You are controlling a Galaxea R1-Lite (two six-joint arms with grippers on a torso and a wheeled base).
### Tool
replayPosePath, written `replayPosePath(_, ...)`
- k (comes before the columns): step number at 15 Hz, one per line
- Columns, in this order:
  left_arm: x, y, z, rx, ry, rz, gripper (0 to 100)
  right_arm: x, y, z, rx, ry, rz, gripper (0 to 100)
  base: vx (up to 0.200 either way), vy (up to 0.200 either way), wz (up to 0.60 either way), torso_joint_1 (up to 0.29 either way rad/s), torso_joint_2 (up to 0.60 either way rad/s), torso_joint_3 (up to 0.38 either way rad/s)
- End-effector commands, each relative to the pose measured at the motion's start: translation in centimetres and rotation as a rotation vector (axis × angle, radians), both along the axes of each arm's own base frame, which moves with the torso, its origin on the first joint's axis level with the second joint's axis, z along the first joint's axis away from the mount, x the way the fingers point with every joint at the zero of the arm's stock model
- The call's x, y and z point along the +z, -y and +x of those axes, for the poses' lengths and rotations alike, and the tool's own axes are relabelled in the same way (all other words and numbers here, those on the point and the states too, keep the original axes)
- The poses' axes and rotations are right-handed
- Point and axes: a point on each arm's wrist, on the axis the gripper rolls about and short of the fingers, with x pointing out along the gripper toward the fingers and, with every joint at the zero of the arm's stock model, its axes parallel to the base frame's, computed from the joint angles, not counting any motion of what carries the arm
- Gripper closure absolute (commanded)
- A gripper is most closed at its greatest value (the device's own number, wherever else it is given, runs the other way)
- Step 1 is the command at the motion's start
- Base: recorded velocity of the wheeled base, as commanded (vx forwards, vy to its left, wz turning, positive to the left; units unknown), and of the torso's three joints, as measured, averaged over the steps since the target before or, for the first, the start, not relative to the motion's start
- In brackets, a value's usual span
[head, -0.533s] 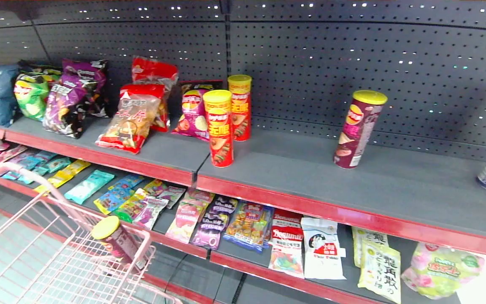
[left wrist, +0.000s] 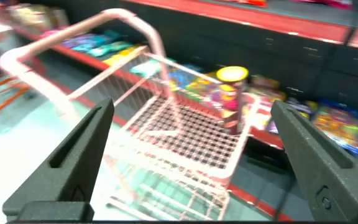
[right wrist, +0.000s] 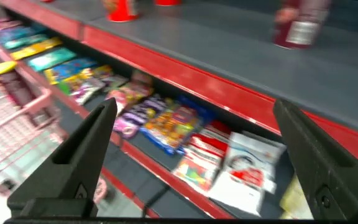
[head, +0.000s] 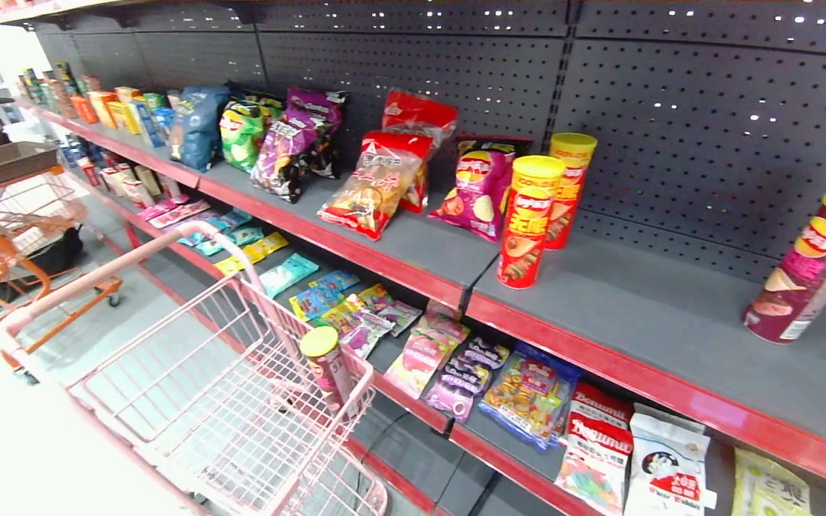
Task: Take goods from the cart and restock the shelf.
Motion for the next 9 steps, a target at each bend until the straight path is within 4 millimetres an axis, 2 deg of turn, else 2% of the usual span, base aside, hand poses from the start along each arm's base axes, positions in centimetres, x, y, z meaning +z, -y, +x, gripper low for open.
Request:
replayPosePath(1,0.0,0.0,0.01,0.0,-0.001,0.0,0,0.0,0.0,0.01,0.002,-0.001,0.001,0,0.0,0.0,0.6,0.002,0.01,-0.002)
replayPosePath(2,0.0,0.0,0.01,0.0,-0.001,0.0,0,0.0,0.0,0.01,0.002,-0.001,0.001,0,0.0,0.0,0.6,0.002,0.0,0.002)
replayPosePath(7,0.0,0.0,0.01,0.0,-0.001,0.0,0,0.0,0.0,0.01,-0.001,-0.001,0.004,0,0.0,0.0,0.0,0.0,0.0,0.0)
replayPosePath(9,0.0,0.0,0.01,0.0,-0.001,0.0,0,0.0,0.0,0.01,-0.001,-0.001,0.004,0,0.0,0.0,0.0,-0.129,0.3,0.168)
